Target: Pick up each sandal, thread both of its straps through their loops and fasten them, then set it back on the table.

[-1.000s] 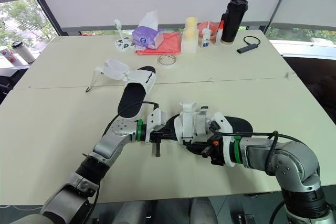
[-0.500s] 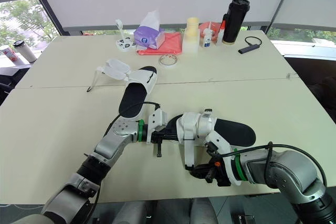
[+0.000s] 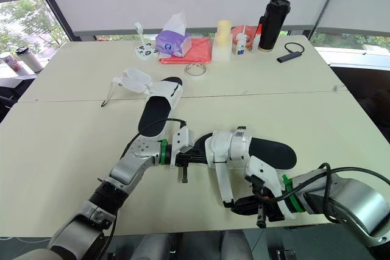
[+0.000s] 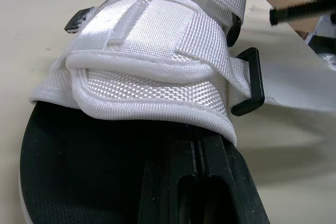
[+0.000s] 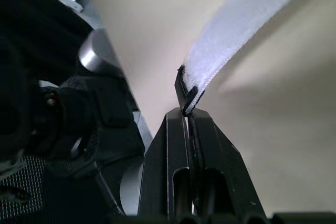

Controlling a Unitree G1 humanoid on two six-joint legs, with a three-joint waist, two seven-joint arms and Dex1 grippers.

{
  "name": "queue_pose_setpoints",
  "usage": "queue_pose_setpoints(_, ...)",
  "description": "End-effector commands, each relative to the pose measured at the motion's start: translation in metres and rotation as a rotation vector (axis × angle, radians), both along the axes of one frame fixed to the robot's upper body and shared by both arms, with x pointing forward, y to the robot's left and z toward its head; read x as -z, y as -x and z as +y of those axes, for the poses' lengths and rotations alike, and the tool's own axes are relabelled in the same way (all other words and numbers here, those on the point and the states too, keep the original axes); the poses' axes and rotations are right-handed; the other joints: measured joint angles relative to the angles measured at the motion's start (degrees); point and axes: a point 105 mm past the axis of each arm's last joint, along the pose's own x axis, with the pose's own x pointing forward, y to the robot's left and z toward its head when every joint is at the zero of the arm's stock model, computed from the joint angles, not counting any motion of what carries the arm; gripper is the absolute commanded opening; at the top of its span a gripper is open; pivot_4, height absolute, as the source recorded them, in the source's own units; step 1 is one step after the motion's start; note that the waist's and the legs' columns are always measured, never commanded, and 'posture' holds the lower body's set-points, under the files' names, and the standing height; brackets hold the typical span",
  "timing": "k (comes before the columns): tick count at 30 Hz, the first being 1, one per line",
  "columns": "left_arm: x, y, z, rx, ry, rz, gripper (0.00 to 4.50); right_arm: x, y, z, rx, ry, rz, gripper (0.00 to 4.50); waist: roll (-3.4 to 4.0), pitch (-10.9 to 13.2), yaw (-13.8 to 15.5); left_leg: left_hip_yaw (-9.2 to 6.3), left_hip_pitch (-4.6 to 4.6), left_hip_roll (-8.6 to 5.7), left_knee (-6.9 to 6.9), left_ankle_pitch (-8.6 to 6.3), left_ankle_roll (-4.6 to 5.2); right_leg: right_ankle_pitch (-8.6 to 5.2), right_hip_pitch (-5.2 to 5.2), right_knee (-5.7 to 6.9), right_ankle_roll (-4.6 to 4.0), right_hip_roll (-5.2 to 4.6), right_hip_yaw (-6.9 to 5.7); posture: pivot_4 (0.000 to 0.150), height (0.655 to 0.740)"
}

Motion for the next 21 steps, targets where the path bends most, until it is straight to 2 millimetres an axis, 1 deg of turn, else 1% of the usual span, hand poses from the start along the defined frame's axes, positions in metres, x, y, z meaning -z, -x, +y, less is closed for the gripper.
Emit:
queue_pose_setpoints(1, 0.009, 0.004, -0.001, 0.015, -0.033, 0.023, 0.0, -0.026, -0.005, 0.005, -0.06, -0.041, -0.101, 0.01, 0.0, 0.0, 0.0, 0.0, 0.0, 0.0, 0.0, 0.0, 0.0, 0.0, 0.0, 0.0, 0.0, 0.0, 0.0, 0.15, 0.74)
queue_pose_setpoints(5, 0.009, 0.003, -0.001, 0.014, -0.033, 0.024, 0.0, -0.042, -0.01, 0.008, -0.067, -0.085, -0.139, 0.01, 0.0, 0.0, 0.0, -0.01, 0.0, 0.05, 0.0, 0.0, 0.0, 0.0, 0.0, 0.0, -0.01, 0.0, 0.0, 0.15, 0.74)
queue_pose_setpoints(7, 0.009, 0.003, -0.001, 0.014, -0.033, 0.023, 0.0, -0.063, -0.023, 0.012, -0.057, -0.149, -0.194, 0.01, -0.01, 0.0, 0.0, -0.01, 0.0, 0.06, 0.0, 0.0, 0.0, 0.0, 0.0, 0.0, -0.01, -0.01, 0.0, 0.15, 0.74)
queue_pose_setpoints(8, 0.009, 0.003, -0.001, 0.014, -0.032, 0.023, 0.0, -0.076, -0.034, 0.013, -0.031, -0.19, -0.224, 0.01, 0.02, 0.0, -0.1, -0.01, 0.0, 0.07, 0.0, 0.0, 0.0, 0.0, -0.01, 0.0, -0.02, -0.01, 0.0, 0.15, 0.74)
queue_pose_setpoints(9, 0.009, 0.003, -0.001, 0.014, -0.032, 0.023, 0.0, -0.085, -0.041, 0.014, -0.013, -0.219, -0.241, 0.01, 0.03, 0.0, -0.2, 0.02, 0.0, 0.07, 0.01, 0.0, 0.0, 0.01, -0.01, 0.0, -0.02, -0.01, 0.01, 0.15, 0.74)
queue_pose_setpoints(10, 0.009, 0.003, -0.001, 0.014, -0.032, 0.022, 0.0, -0.089, -0.047, 0.014, 0.008, -0.232, -0.248, 0.01, 0.03, 0.0, -0.1, 0.04, 0.03, 0.06, 0.02, 0.0, 0.0, 0.03, 0.02, 0.0, -0.05, -0.01, 0.02, 0.15, 0.74)
queue_pose_setpoints(12, 0.008, 0.003, -0.001, 0.014, -0.031, 0.021, 0.0, -0.092, -0.059, 0.013, 0.058, -0.242, -0.245, 0.01, -0.07, 0.0, 0.2, -0.04, 0.03, 0.07, 0.02, 0.0, 0.0, 0.04, 0.05, -0.01, -0.07, -0.01, -0.03, 0.15, 0.74)
queue_pose_setpoints(16, 0.009, 0.003, -0.002, 0.015, -0.032, 0.019, 0.0, -0.093, -0.076, 0.013, 0.126, -0.266, -0.23, 0.01, -0.04, 0.0, 0.0, -0.09, -0.1, 0.04, -0.01, 0.0, 0.0, 0.04, -0.04, -0.08, -0.05, -0.05, -0.08, 0.15, 0.74)
queue_pose_setpoints(21, 0.008, 0.003, -0.001, 0.007, -0.029, 0.019, 0.0, -0.092, -0.078, 0.013, 0.126, -0.26, -0.232, 0.01, -0.03, 0.0, 0.1, -0.1, -0.1, -0.05, 0.0, 0.0, 0.0, 0.06, -0.07, -0.03, -0.02, -0.05, -0.08, 0.15, 0.74)
